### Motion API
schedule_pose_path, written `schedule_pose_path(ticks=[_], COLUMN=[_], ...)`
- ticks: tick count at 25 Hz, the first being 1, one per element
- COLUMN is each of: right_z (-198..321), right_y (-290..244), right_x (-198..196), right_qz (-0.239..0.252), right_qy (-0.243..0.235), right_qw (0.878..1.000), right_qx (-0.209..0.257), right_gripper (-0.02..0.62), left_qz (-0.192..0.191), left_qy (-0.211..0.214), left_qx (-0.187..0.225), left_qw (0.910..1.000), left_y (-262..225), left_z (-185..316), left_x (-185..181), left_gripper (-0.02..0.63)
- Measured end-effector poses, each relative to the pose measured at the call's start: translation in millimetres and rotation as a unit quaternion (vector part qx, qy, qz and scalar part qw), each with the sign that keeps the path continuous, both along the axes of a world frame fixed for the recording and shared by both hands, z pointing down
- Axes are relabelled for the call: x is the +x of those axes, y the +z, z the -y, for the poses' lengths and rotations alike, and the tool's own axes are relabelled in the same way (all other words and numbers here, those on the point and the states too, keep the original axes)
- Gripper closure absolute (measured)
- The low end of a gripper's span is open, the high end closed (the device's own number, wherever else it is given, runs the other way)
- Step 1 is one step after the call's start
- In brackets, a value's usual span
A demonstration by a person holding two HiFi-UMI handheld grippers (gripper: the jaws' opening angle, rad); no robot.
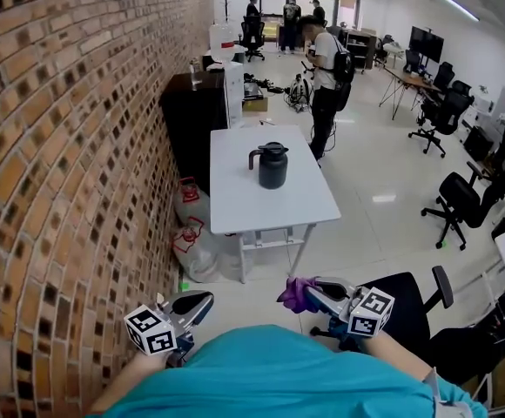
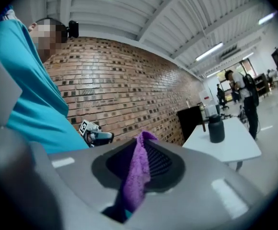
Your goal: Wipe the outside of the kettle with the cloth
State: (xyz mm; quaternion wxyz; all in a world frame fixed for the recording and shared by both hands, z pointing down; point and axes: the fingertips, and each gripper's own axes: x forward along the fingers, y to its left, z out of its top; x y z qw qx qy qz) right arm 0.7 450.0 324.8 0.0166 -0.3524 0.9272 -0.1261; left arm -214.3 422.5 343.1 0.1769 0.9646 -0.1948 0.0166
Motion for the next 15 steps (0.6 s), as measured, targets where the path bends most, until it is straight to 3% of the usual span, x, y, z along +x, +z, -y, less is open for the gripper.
schedule_pose_path(ticks=[15], right_z=[7.6], right_y=[-22.0], right_x=[6.8], right_qz=[-0.018], right_qy=[0.003], right_qw=[1.000], right_qx=[0.021], right_gripper=[0.554], left_qz=[-0.007], left_qy=[0.008], left_qx=[-0.001], left_qw=[0.9999], left_y=[-1.4], left_z=[4.2], left_x=[5.6], left_gripper=[0.604])
